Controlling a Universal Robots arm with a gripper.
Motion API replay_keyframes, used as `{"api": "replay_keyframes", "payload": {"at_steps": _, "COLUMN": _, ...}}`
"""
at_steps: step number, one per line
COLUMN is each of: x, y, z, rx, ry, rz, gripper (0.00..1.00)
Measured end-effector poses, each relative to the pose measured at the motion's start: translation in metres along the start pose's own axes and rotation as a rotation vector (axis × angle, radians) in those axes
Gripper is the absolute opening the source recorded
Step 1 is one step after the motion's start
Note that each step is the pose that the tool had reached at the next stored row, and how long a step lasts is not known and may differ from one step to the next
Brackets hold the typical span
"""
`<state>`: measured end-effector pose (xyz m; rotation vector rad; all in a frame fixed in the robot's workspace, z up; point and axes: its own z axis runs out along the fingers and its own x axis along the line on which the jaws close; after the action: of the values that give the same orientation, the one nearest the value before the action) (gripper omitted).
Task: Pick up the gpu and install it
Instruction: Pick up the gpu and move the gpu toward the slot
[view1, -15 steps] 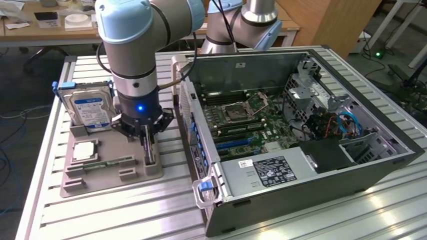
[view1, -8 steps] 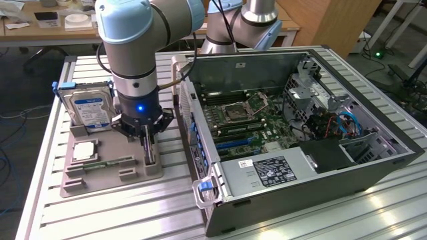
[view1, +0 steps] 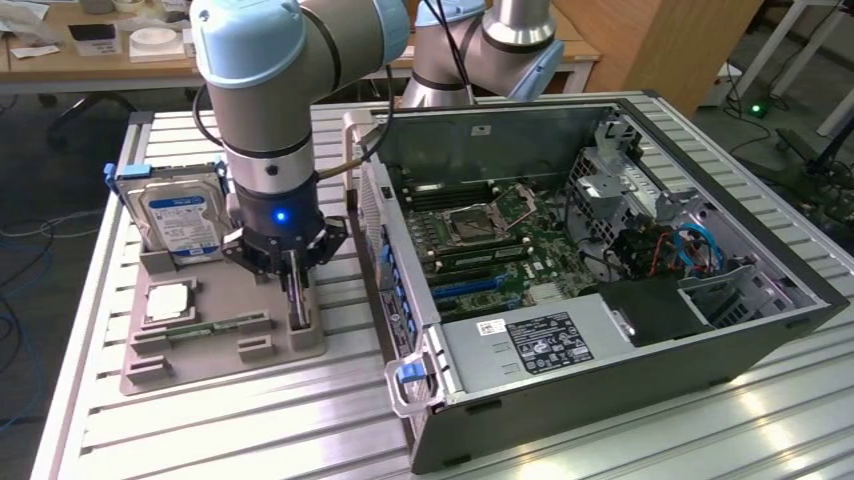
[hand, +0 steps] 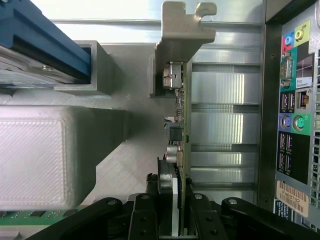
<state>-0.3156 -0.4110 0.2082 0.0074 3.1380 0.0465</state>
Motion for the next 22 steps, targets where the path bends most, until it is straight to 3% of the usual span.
{"api": "replay_keyframes", "payload": {"at_steps": 6, "x": 0.0, "y": 0.0002, "z": -0.0014, "rx": -0.0035, "ry": -0.0016, "rz": 0.0, "gripper": 0.28}}
{"api": "replay_keyframes", "payload": {"at_steps": 22, "x": 0.0, "y": 0.001, "z": -0.0336, "rx": -0.0032, "ry": -0.0001, "rz": 0.0, "gripper": 0.28}}
